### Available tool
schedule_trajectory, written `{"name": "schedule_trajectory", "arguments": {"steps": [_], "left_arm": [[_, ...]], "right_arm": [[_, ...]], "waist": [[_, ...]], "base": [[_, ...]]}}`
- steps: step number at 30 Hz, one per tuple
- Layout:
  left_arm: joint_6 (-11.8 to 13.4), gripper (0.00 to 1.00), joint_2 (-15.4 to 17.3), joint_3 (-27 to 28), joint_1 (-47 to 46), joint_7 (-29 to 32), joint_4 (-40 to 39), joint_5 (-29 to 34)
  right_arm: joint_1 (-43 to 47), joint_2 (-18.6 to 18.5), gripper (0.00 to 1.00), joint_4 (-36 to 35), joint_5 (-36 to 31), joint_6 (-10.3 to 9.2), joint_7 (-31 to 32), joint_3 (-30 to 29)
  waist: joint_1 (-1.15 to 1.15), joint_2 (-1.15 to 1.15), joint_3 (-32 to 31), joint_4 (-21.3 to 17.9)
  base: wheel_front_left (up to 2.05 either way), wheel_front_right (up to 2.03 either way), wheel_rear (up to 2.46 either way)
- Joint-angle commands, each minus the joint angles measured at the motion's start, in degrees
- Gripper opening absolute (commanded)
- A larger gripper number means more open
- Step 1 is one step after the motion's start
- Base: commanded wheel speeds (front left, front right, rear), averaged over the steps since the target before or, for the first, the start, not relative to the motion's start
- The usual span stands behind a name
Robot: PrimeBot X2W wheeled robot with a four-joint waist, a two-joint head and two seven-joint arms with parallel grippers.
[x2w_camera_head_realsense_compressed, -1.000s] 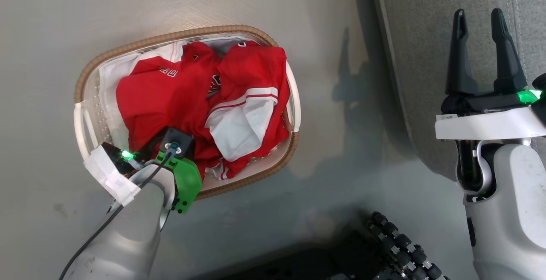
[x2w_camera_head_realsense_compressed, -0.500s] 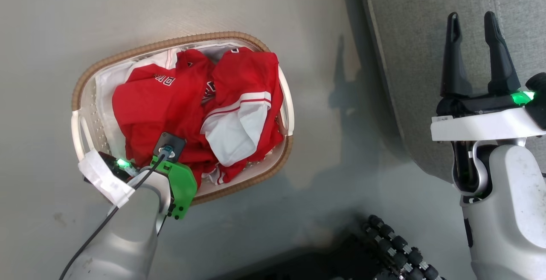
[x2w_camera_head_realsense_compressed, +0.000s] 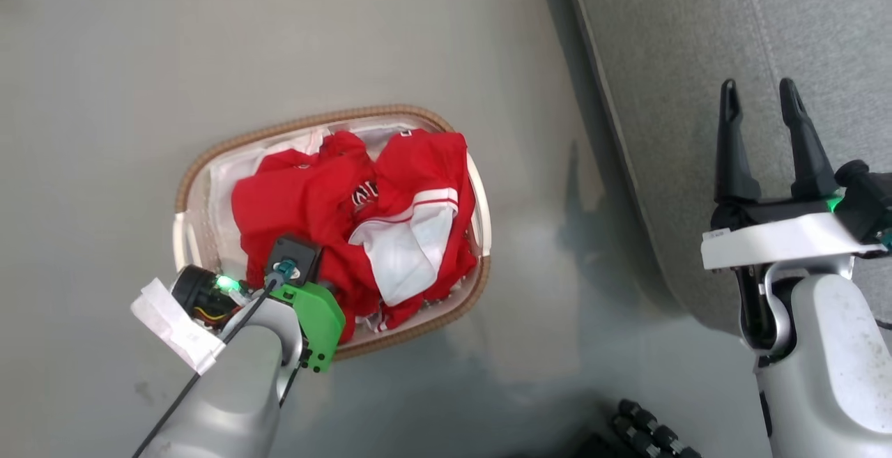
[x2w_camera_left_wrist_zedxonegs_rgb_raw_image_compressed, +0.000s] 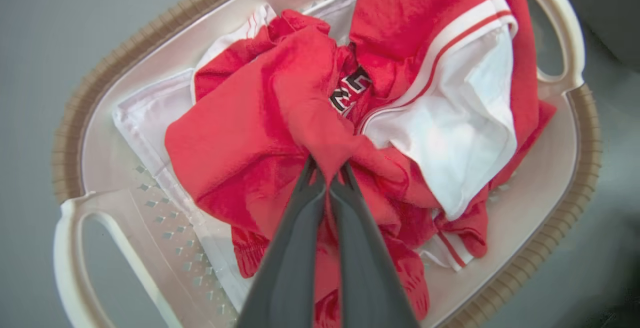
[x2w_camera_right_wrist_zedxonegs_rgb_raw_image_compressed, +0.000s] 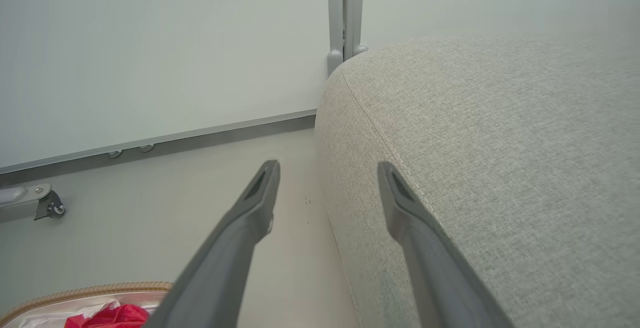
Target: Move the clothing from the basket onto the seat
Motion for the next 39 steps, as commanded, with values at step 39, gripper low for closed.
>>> {"name": "schedule_trajectory", "arguments": {"steps": [39], "left_arm": [[-1.4,0.00,10.8,-15.1,-8.1,13.9,-45.1,-25.1]], "right_arm": [[15.3,-0.2,1.00,5.4,-6.7,-0.03,-0.1,0.7]], "waist": [[0.00,0.00,-37.9,7.2]], "base": [[0.00,0.00,0.00]]}}
